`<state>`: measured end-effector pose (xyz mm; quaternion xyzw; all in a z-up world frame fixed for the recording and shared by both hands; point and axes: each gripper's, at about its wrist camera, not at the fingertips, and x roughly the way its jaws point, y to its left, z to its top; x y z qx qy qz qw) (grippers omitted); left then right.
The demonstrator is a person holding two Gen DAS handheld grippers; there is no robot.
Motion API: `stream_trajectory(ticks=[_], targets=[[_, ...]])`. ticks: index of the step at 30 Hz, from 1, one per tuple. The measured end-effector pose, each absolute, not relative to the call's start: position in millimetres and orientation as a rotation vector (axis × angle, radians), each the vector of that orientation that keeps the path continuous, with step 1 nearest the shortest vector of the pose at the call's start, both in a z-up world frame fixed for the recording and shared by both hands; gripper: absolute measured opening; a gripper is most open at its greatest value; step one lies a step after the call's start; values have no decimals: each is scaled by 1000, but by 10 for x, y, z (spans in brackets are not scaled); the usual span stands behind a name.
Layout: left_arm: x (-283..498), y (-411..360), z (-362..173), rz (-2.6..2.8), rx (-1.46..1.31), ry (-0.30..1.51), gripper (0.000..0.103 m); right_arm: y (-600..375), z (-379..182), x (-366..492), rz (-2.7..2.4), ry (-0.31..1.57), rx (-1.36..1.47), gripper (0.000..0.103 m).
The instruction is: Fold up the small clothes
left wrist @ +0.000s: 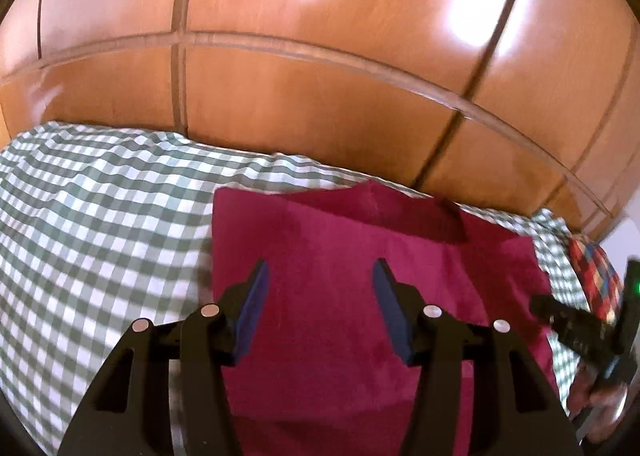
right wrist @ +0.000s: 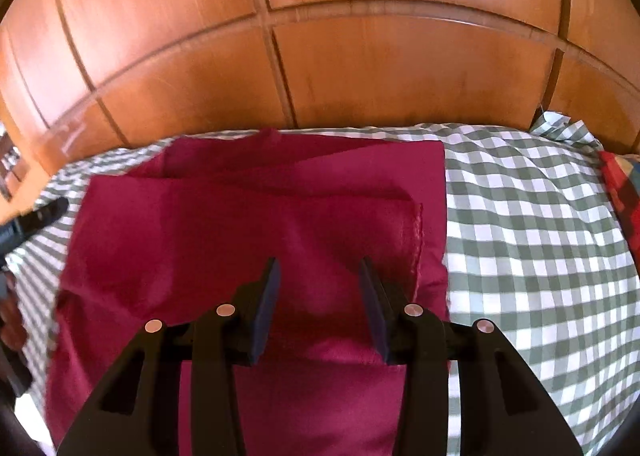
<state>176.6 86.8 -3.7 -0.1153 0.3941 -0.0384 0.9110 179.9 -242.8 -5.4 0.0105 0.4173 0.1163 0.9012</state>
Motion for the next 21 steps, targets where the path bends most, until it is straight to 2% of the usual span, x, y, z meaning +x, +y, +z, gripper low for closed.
stream_trajectory(ticks=[2,4,6,7,11,15,17,21], targets=[[1927,947,-132,-42,-266,838,46,-2413,-115,1889,205,864,4,40],[2093,1068,-292,-5,-303,877,46,-2424,-204,1954,188,871,1,40],[2202,1181,-533,52,-318,926,33,-2435,-323,1980,185,874,3,40],[2213,1207,-599,104,-338,925,32,-2432,-377,1957,187,857,0,40],[2171,1170,-729,113,-265,884,32,-2421,-441,1920,184,814,-8,40],[2080,1126,-595,166,-234,883,32,-2458,-458,1909,193,800,9,40],[1921,1034,-467,191,-185,839,39,-2452,-460,1901,189,796,3,40],[1467,823,-312,106,-137,771,40,-2450,-464,1900,187,790,2,40]])
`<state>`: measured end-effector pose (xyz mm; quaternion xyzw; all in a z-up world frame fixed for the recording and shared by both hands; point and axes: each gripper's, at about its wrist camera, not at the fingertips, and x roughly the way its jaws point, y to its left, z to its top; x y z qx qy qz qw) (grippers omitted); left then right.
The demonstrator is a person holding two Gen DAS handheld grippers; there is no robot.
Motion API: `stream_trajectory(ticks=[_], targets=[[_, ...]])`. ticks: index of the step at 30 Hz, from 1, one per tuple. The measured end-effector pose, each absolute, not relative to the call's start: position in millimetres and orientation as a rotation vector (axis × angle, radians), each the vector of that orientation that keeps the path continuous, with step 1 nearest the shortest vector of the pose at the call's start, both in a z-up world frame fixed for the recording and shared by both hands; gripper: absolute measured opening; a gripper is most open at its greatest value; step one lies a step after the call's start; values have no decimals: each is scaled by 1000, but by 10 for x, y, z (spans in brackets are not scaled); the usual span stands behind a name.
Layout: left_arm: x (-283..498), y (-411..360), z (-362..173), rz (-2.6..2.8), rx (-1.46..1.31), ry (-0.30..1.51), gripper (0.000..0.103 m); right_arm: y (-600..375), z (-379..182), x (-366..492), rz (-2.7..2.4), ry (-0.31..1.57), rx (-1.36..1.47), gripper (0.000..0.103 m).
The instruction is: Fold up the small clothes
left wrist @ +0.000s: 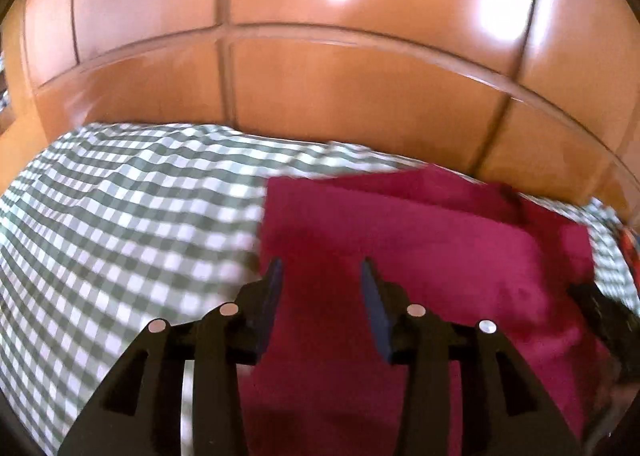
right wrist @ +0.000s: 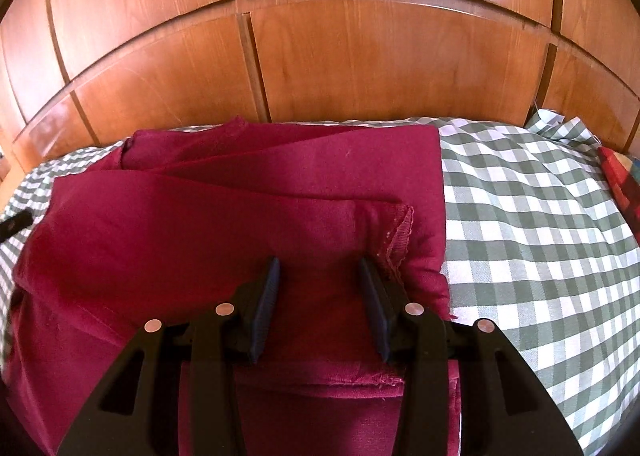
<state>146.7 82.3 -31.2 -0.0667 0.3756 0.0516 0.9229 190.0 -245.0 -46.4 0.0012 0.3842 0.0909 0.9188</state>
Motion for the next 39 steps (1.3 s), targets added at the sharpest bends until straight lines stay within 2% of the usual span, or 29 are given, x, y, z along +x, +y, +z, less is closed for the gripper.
stream_trajectory(ticks=[5,10,11,12,13,14,15,16,21,26,30,34,36,39], targets=[[1275,658,-689,103,-28,895,41,-2414,-458,1875,176,787,-20,40],[1279,680,-717,114,-20,888,42,-2350,-377,1874,154,822,-77,44],[1276,707,-703,114,-28,889,42,-2353,-336,1848,159,833,-72,52],[1256,720,-676,115,-37,889,42,-2367,-299,1811,172,839,-56,65],[1211,743,-637,112,-46,884,44,-2387,-259,1754,184,841,-36,70],[1163,738,-601,108,-46,875,51,-2409,-214,1676,189,834,-23,72],[1109,734,-571,114,-37,865,65,-2434,-172,1571,194,824,-22,72],[1024,732,-542,144,-19,859,69,-2461,-155,1495,202,821,-18,72],[587,892,-520,138,-57,864,68,-2723,-243,1100,241,895,19,75],[25,1123,-621,104,-140,908,54,-3078,-419,596,242,975,36,75],[-432,1208,-674,32,-177,920,42,-3315,-517,163,265,1012,62,65],[-865,1212,-689,-18,-213,926,41,-3432,-524,-282,302,1041,73,56],[-1008,1198,-696,-30,-232,935,34,-3453,-518,-489,317,1054,58,48],[-1254,1149,-735,-48,-256,957,30,-3444,-519,-684,352,1083,55,38]])
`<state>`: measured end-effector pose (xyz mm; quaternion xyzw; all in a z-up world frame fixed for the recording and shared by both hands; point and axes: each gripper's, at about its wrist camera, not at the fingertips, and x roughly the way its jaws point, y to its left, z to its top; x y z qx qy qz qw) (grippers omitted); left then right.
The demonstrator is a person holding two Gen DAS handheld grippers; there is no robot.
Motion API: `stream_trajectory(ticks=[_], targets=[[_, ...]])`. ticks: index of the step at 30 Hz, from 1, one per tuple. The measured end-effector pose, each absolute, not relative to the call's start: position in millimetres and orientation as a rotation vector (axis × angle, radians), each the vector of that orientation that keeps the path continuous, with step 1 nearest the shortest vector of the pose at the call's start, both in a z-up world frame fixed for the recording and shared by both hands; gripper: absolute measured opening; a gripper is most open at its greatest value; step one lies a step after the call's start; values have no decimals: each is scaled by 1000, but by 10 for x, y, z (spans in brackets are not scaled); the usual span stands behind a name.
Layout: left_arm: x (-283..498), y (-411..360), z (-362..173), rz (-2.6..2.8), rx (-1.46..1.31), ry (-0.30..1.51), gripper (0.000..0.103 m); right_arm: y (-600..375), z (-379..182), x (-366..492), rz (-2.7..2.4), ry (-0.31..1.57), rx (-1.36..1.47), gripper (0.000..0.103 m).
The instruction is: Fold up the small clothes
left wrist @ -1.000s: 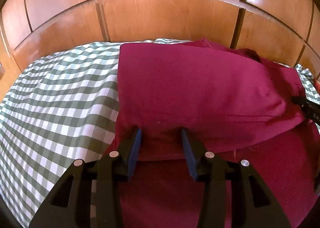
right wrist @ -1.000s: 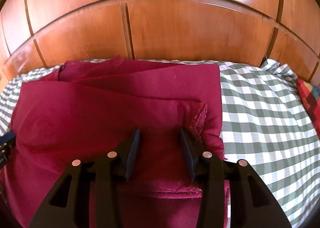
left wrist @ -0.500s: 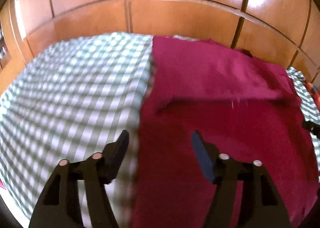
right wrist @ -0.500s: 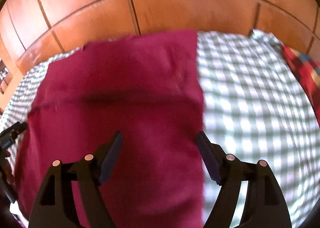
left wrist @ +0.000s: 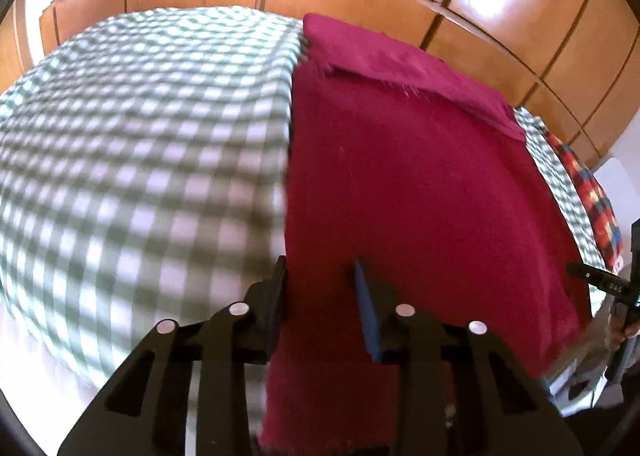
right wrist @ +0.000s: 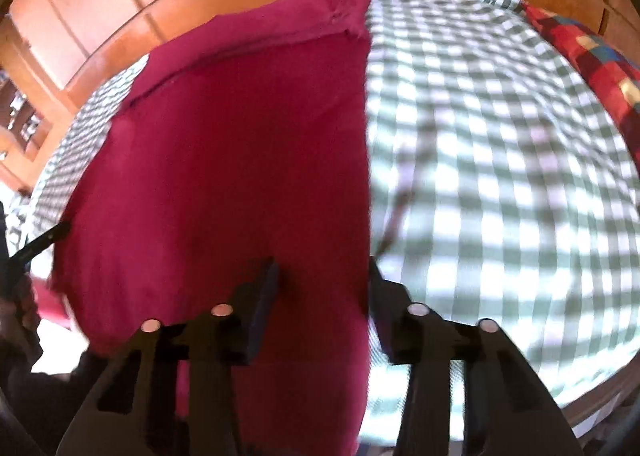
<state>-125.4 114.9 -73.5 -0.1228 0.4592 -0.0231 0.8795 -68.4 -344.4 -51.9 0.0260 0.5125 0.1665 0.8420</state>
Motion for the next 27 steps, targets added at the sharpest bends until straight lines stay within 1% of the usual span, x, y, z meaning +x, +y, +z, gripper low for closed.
stream_trajectory(ticks=[2,3,4,5,6,8,10,11,18,23,27], targets=[[-1397,1103,-752,-53,-251,965,27,-3415,-539,-821,383,1106,46,33],[-1446,1080,-761,-54,-253,970,22,-3399,-544,-857,390,1111,42,27],[-1486,1065,-771,-56,-260,976,19,-3366,-553,-897,406,1119,36,25],[-1503,1055,-773,-60,-262,977,13,-3337,-556,-918,419,1122,30,19],[-1521,1047,-765,-58,-258,973,12,-3307,-553,-925,430,1123,22,14],[-1507,1050,-711,-64,-261,971,11,-3282,-532,-907,443,1127,25,11],[-1494,1096,-646,-77,-288,968,10,-3250,-456,-880,471,1117,40,10],[-1484,1141,-606,-89,-313,965,7,-3245,-396,-873,488,1106,53,10],[-1327,1384,-155,-203,-457,843,6,-3325,37,-597,556,990,191,10],[-869,1417,18,-226,-469,780,6,-3341,121,-129,526,942,254,10],[-350,1390,39,-217,-470,785,6,-3377,80,280,484,954,285,10]])
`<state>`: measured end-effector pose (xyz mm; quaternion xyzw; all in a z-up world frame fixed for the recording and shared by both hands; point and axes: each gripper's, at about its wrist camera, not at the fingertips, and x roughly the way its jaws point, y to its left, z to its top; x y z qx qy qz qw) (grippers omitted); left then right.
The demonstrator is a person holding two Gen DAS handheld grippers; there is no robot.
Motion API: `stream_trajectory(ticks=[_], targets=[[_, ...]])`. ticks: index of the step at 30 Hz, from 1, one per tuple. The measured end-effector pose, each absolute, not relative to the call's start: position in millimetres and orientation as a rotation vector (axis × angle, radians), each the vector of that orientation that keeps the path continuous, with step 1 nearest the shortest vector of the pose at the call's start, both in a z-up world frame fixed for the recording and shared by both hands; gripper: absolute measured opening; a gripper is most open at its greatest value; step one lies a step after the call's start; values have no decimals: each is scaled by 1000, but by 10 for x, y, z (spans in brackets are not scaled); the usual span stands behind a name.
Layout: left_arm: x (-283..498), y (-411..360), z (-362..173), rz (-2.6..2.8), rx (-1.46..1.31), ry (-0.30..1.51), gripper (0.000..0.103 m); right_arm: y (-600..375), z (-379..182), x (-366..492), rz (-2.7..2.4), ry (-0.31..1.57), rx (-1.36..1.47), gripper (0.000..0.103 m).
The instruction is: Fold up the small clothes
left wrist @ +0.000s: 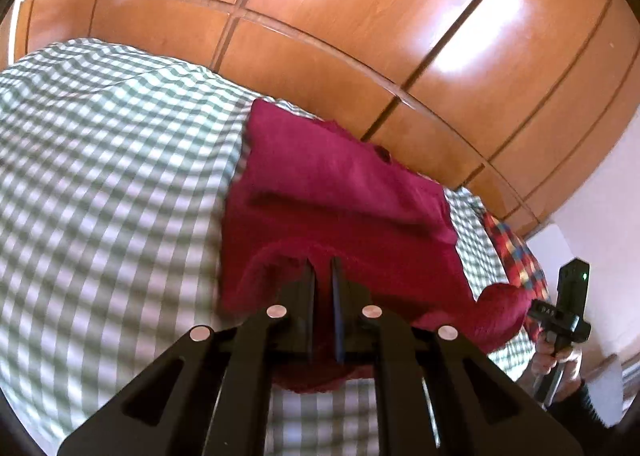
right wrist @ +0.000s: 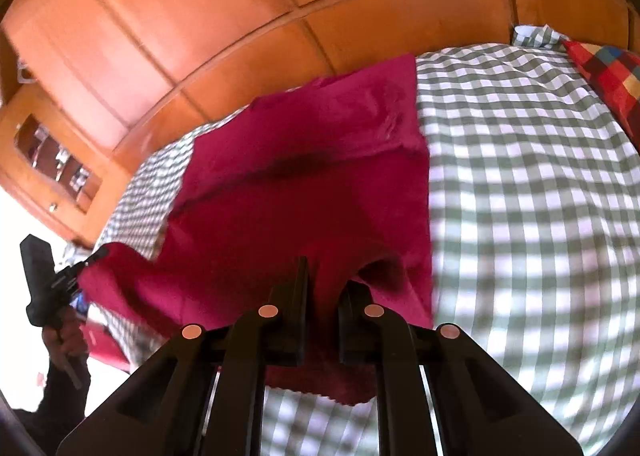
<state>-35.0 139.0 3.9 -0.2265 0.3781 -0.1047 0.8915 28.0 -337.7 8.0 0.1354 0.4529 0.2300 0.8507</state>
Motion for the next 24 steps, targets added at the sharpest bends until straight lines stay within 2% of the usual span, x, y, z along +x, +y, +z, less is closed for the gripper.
stream_trajectory(ticks=[4,7,8,9,10,12,13,18,24], targets=[[193,1392,-56,-200,-495,833,7,-3351,-29,680,429,989,283,10],[475,1464,-148,-134,-522,853,21,-3355,-108,886,402,1005,285,10],[528,1510,-165,-106,-534,852,39,-3357,-121,940,408,1010,295,13],[546,1569,-171,-84,-547,850,61,-3370,-132,983,417,1012,311,24],[543,1677,-181,-64,-590,828,66,-3389,-129,1016,428,1009,338,34],[504,1810,-198,-54,-649,808,67,-3415,-97,1002,454,993,380,73],[462,1871,-215,-47,-661,802,67,-3448,-49,977,449,964,395,78],[222,1803,-353,-63,-552,834,65,-3675,67,775,441,910,425,79],[-133,1551,-585,-101,-425,871,65,-3895,-268,462,384,977,404,79]])
